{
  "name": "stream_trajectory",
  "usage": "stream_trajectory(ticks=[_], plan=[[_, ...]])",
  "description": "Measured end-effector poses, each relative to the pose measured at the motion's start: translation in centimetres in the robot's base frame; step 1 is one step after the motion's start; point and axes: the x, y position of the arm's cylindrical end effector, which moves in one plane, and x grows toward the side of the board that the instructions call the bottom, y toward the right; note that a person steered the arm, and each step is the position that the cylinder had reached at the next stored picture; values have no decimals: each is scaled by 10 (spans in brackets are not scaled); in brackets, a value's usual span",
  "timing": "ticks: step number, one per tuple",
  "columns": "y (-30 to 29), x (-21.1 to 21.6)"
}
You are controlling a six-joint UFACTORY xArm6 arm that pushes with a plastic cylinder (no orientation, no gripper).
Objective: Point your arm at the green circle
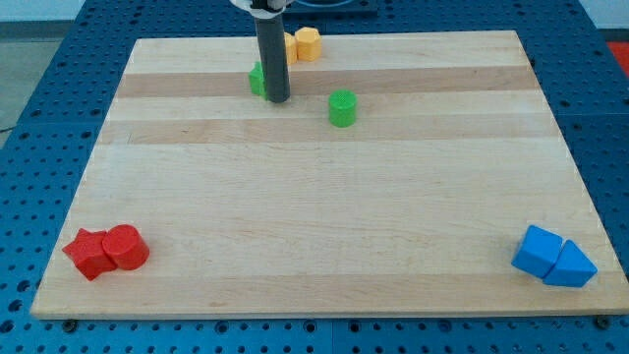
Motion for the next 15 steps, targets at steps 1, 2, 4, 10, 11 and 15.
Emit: stream_trajectory(ticks=[1,2,4,10,11,15], plan=[[-54,23],[-81,-2],[-22,-40],[38,57],[44,13],[123,34]])
